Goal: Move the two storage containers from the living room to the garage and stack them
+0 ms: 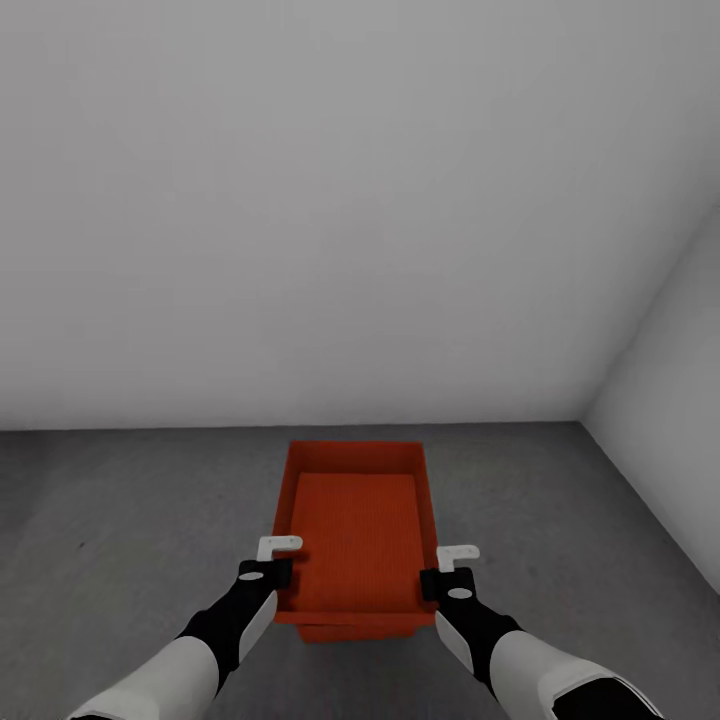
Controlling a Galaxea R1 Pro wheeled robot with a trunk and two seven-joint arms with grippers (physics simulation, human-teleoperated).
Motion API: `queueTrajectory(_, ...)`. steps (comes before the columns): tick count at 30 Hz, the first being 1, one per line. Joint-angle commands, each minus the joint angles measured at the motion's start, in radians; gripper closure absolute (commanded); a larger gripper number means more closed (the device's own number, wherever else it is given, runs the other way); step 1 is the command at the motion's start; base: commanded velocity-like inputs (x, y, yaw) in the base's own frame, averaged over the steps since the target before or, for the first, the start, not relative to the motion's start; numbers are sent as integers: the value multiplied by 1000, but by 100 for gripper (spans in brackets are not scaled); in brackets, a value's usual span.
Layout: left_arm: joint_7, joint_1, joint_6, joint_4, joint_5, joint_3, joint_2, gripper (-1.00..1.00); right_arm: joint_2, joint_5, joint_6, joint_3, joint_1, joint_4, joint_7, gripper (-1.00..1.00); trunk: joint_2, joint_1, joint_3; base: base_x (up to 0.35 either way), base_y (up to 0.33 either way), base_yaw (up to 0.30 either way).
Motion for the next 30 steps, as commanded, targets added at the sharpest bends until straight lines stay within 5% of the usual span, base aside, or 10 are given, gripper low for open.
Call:
queueTrajectory(1,18,-1,-19,-27,68,24,0,100,33,-20,-3,-15,0,2,1,100,-1,0,-3,-5,0,0)
queueTrajectory(30,18,-1,-20,-27,67,24,-1,100,34,-20,-12,-15,0,2,1,100,-1,0,-50,0,0,0)
